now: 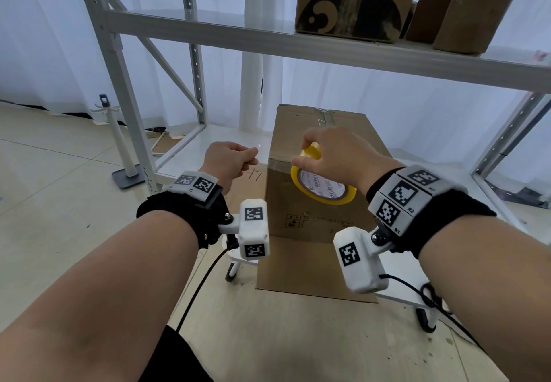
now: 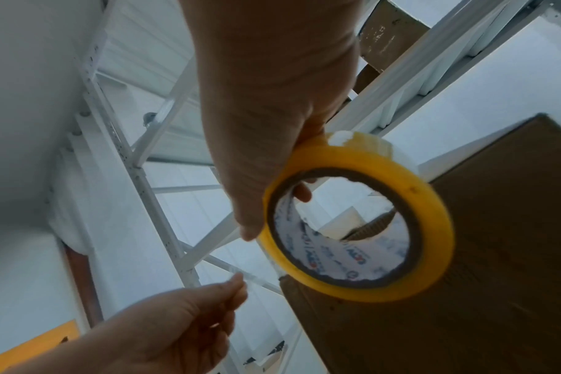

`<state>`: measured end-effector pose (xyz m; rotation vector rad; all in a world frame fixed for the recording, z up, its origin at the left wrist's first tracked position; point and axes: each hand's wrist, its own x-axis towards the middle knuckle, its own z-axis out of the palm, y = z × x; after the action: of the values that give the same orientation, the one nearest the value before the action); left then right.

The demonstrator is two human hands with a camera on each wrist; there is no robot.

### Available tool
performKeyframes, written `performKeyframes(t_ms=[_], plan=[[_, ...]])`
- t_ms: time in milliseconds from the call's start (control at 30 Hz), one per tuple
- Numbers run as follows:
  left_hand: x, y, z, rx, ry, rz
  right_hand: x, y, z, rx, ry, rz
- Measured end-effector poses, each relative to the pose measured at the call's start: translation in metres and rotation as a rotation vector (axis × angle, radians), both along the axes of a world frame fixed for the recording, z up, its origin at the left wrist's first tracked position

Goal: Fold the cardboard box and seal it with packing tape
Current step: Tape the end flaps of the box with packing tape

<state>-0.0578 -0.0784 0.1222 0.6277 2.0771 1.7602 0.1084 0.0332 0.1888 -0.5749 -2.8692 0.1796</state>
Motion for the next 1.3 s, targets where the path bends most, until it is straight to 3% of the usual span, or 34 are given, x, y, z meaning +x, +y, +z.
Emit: performKeyframes(t_ms=[233,567,867,1033,1300], plan=[[-0.009,-0.001,0.006,0.002,0.058,0.074,-0.011,0.001,0.023,0.298,-0.277,-0.010],[-0.011,0.007,-0.005,-0.119,0.182,0.102,-0.045,-0.002,0.025,0.315,-0.507,-0.006],[-0.016,0.016,-0.018,-0.166,0.199,0.148,-0.095,0.017,0.009,0.466,-0.721,-0.044],[-0.022,0.021,-0.024,-0.172,0.180,0.150,-0.112,0.032,-0.002,0.544,-0.747,-0.013],[-0.023,0.023,-0.023,-0.113,0.139,0.194,-0.132,0.049,-0.013,0.397,-0.718,-0.108]])
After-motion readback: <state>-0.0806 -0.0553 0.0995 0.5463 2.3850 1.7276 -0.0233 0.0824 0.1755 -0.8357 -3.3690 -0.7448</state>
